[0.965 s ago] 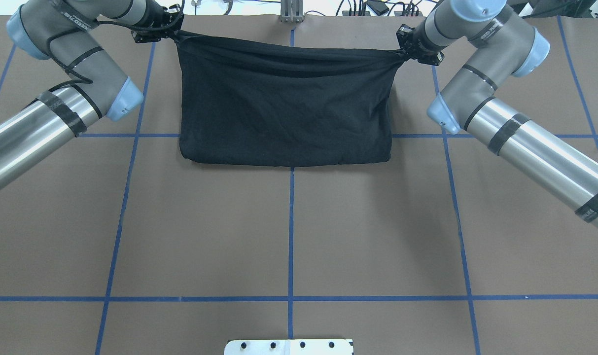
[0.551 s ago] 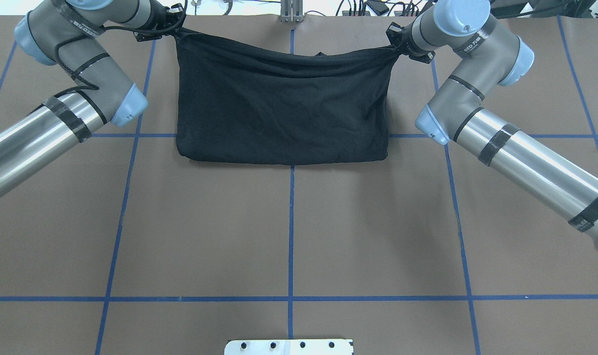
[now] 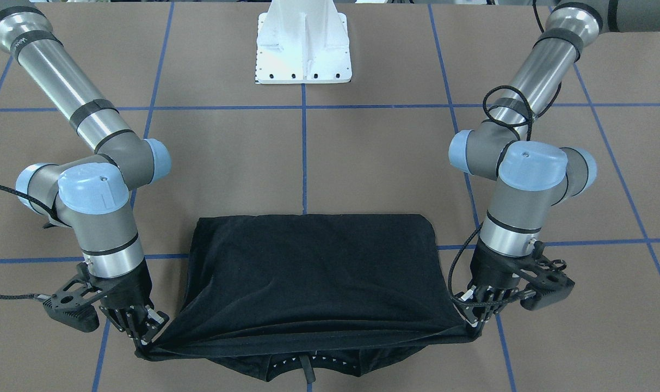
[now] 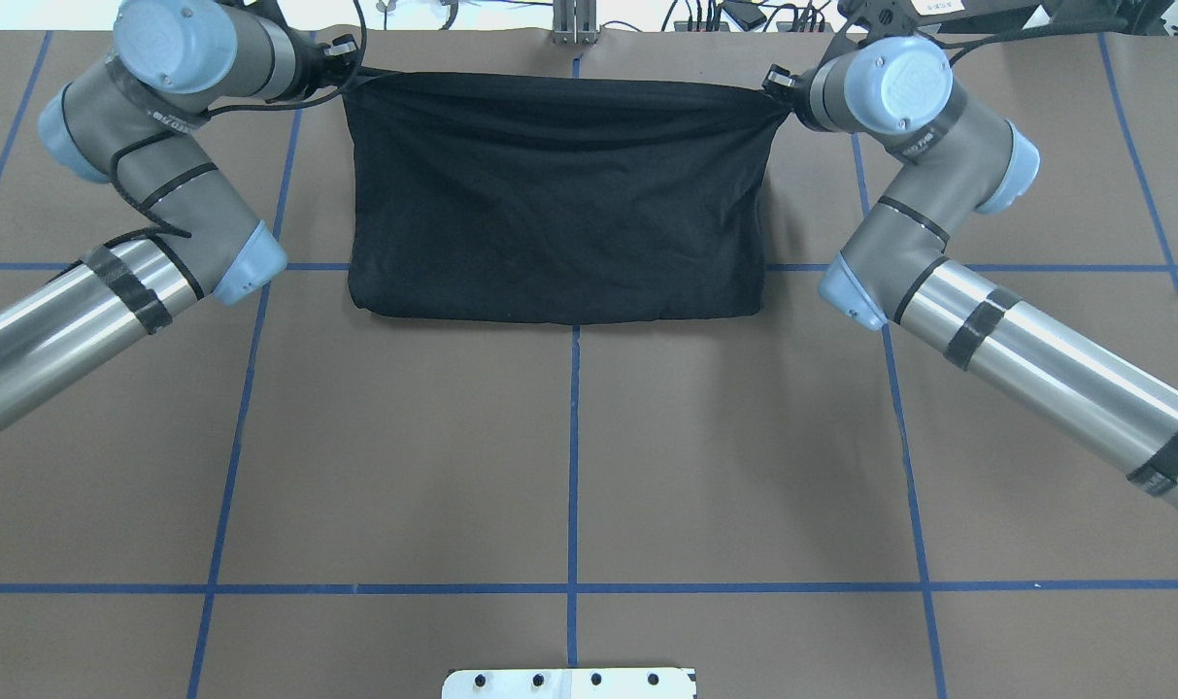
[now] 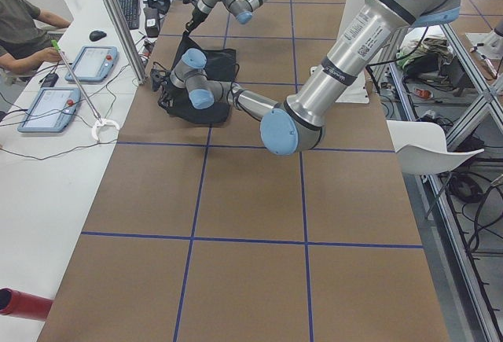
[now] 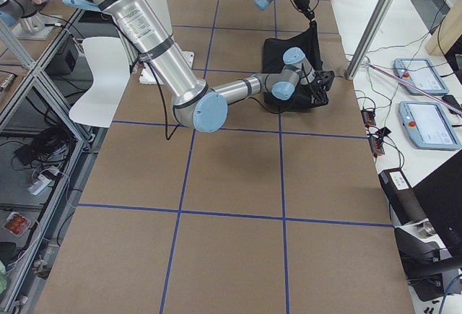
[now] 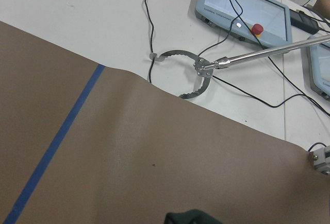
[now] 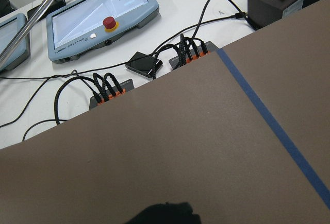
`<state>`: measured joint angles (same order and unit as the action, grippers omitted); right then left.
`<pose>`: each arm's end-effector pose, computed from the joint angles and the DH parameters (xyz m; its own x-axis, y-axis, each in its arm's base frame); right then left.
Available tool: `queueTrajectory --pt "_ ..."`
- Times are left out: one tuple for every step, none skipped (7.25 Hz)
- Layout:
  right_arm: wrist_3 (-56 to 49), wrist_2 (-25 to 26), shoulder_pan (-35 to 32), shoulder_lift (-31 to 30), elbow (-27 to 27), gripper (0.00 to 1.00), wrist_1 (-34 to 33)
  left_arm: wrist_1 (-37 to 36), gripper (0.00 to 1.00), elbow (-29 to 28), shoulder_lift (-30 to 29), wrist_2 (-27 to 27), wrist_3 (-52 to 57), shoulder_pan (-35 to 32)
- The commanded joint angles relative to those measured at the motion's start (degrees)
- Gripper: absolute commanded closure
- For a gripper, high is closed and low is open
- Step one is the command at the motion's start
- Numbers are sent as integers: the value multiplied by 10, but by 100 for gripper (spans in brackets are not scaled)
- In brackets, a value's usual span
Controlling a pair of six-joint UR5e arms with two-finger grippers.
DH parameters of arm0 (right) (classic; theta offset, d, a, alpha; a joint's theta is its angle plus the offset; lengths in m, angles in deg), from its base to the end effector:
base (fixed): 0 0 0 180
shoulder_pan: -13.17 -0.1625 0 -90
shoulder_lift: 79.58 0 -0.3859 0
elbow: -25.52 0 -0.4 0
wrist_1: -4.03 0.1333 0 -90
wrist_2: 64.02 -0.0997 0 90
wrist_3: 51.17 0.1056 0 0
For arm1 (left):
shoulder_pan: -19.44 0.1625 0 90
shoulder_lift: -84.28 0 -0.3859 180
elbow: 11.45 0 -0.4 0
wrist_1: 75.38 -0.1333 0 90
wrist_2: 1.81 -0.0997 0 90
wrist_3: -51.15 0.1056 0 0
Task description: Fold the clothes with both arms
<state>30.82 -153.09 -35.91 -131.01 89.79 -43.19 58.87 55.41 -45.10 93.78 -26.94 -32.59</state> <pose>-0.4050 -0.6733 0.3527 0.4728 0.3327 0.8160 -0.7053 0.6980 0.1241 0.3764 -0.6823 0.3139 0.4477 -0.2398 -0.8614 0.6541 0.7447 0.1327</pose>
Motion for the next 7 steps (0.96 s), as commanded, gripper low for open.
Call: queueTrajectory --pt "-18 26 8 -22 0 100 20 2 100 -2 22 -12 33 9" --pt "-24 27 8 -20 1 100 19 2 100 -4 26 -12 38 10" --pt "-25 27 8 -18 1 100 18 2 100 -4 25 -11 37 10" --pt "-23 26 6 -16 1 100 17 1 100 -3 19 -9 37 10" --pt "-21 26 6 -13 1 100 17 1 100 -3 18 -9 37 11" --pt "-21 26 7 -9 1 100 16 -2 100 -2 16 -8 36 12" --pt "-18 25 7 -9 1 100 17 -3 100 -2 15 -7 36 13"
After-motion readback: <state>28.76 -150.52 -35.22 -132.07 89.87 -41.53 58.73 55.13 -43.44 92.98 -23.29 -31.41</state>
